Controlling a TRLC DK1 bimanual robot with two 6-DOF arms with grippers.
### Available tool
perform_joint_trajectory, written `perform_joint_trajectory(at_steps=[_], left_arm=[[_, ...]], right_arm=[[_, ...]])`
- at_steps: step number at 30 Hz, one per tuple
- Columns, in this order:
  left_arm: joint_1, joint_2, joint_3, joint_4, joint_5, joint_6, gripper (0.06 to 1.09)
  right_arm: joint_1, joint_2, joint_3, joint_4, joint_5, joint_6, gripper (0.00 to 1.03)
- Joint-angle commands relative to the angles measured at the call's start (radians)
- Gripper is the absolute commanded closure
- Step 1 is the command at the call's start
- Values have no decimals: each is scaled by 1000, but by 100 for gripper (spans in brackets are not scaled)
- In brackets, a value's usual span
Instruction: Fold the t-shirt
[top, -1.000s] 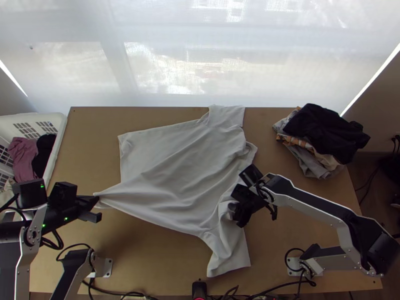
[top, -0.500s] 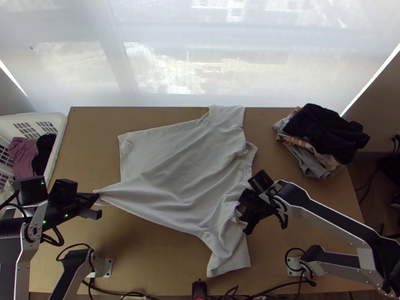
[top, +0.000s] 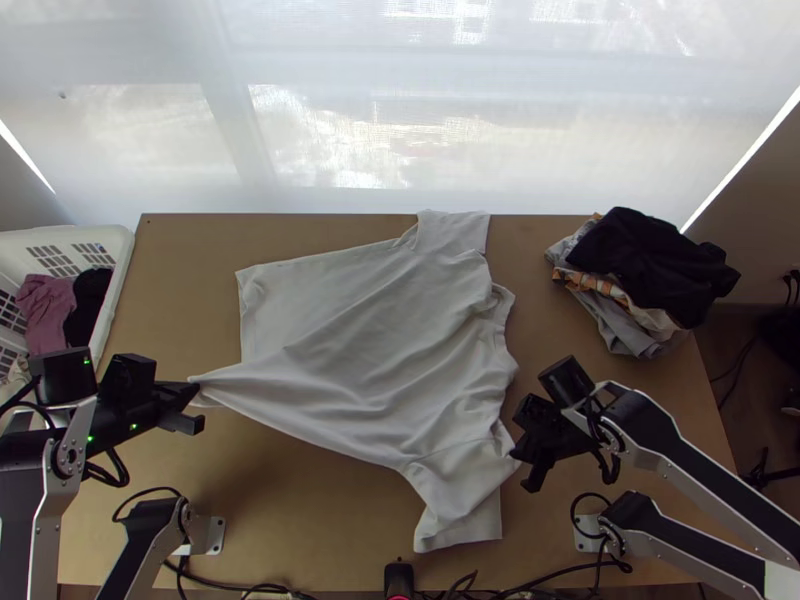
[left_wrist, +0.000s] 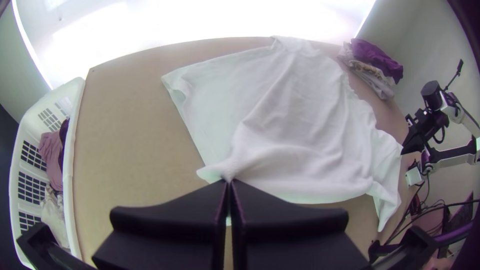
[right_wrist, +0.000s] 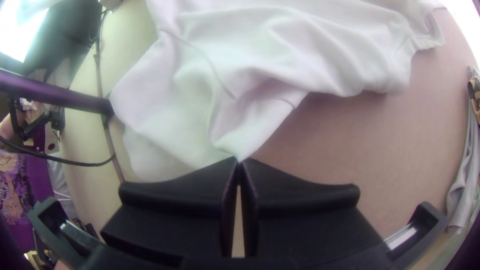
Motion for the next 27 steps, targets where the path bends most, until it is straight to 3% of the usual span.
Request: perform_joint_trajectory(at_steps=[1,7,17,23,27], left_arm=[[4,0,18,-8,0,5,105],[6,-3,29,-18,0,5,105],[10,-23,29,-47,0,7,105],[1,-25,29,-67,2,7,105],[-34,-31,17,-98,3,-4,105]], right_arm=[[20,27,52,-65,8,-62,100],[20,98,145,-213,19,-196,100],[28,44,-11,-226,182,-337,100],[80,58,-50,-192,194,-323,100],[129,67,30,-181,192,-234,100]])
